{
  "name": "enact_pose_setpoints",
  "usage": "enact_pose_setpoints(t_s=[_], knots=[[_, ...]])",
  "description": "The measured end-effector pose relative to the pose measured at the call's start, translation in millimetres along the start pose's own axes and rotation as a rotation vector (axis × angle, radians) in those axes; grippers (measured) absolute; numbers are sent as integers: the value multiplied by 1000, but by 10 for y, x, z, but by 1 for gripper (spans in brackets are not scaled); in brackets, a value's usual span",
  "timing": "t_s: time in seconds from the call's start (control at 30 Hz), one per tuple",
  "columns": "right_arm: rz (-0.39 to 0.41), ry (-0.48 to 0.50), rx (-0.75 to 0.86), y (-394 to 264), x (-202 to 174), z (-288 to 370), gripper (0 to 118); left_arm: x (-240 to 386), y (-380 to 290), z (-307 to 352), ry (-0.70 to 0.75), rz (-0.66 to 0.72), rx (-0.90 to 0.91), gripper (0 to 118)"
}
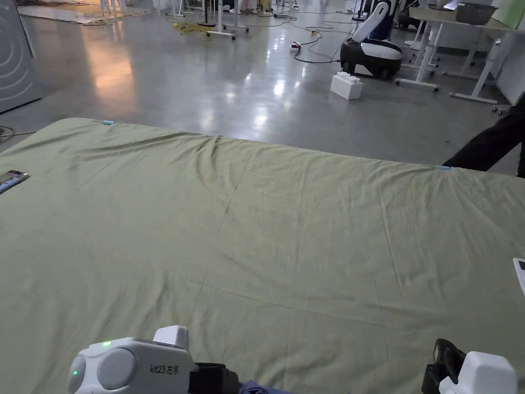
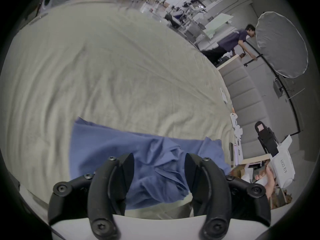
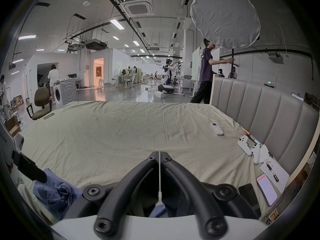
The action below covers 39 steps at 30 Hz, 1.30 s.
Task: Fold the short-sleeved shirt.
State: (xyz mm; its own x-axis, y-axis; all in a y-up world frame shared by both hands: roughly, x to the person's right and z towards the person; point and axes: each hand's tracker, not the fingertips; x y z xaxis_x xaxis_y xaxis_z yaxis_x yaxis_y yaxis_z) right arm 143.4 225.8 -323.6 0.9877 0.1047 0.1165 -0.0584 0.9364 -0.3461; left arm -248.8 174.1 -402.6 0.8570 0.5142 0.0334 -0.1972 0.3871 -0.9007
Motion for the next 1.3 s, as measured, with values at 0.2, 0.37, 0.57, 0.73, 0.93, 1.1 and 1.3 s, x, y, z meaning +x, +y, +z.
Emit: enact_pose_setpoints(t_s=[0.2,0.37,0.57,0.73,0.93,1.1,1.3], knots=[[-9,3,-10,-54,-1,-7,2,25,-132,-288,102,-109,-84,22],[-11,11,-24,-111,-31,-14,2,166,-333,-590,119,-197,-191,15],[-15,17,-33,-141,-53,-11,2,366,-441,-549,-74,-189,-183,15],[-16,21,-36,-164,-60,-16,2,520,-629,-720,-54,-256,-189,15],[-30,21,-55,-190,-34,-18,2,525,-675,-826,-62,-224,-171,15],[-34,19,-59,-193,-17,-19,2,498,-633,-756,-70,-202,-182,15],[-30,21,-51,-163,-32,-17,2,254,-419,-224,-170,-140,-116,22]])
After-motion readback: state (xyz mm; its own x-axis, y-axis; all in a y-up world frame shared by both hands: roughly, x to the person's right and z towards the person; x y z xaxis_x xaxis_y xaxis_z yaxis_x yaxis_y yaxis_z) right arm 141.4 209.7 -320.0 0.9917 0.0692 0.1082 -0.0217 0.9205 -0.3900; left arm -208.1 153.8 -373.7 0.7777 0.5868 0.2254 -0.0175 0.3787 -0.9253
